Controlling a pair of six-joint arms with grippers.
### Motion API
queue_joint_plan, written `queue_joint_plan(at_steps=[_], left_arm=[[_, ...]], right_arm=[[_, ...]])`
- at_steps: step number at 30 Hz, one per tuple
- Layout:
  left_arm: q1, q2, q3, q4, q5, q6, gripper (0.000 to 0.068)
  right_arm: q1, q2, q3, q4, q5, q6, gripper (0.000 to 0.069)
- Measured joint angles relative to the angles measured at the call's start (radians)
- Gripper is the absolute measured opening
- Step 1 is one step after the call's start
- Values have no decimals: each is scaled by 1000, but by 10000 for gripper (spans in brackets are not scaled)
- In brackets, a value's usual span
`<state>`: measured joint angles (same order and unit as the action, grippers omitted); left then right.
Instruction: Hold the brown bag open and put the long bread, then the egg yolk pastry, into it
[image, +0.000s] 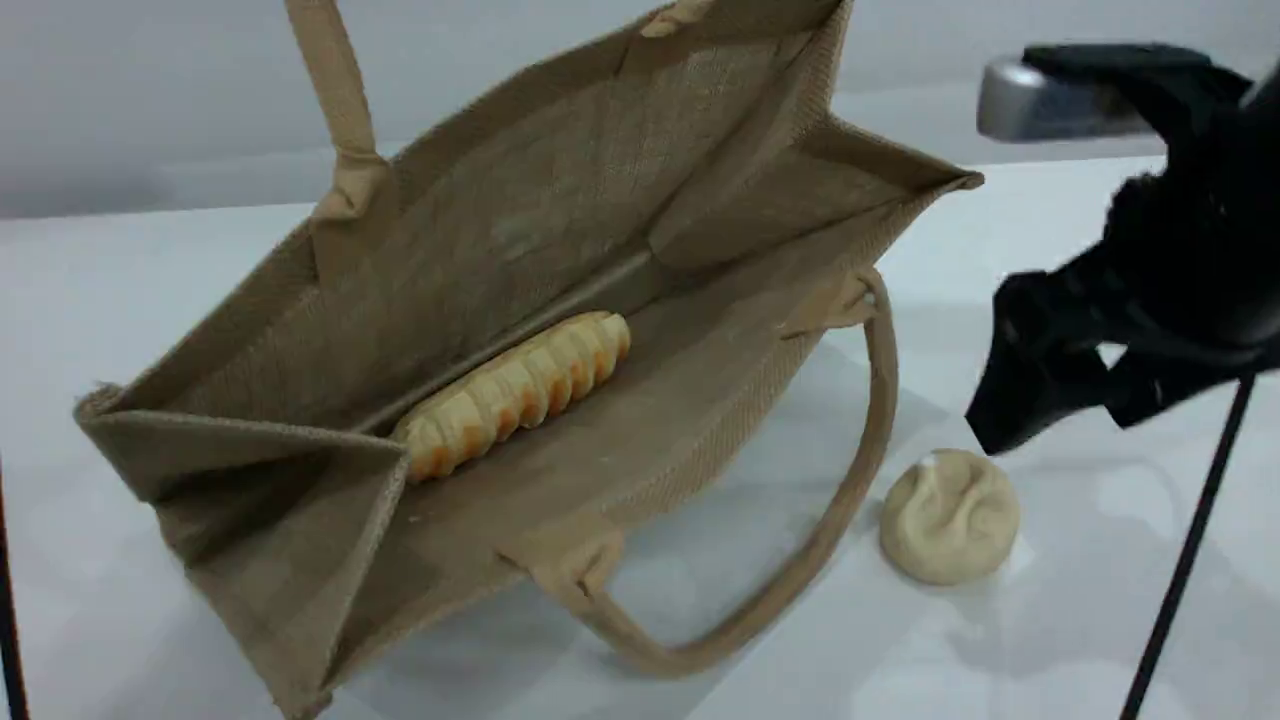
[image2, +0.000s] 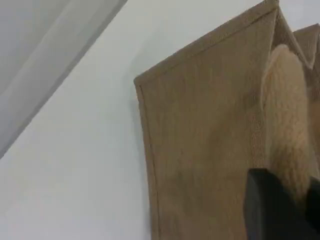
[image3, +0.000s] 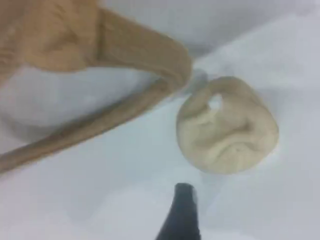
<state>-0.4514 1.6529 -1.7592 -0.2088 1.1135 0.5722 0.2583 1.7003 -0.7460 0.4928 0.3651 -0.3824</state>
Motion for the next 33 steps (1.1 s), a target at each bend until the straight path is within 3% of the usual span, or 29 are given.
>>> queue_joint_plan(at_steps=[4, 14, 33], left_arm=[[0, 0, 0, 0, 2, 0, 90], [0, 0, 0, 0, 11, 0, 90], [0, 0, 0, 0, 35, 0, 90]], right_arm=[[1, 42, 13, 73, -80, -47, 582], [2, 192, 11, 341, -81, -297, 582], [2, 308, 9, 1161, -118, -1103, 583]])
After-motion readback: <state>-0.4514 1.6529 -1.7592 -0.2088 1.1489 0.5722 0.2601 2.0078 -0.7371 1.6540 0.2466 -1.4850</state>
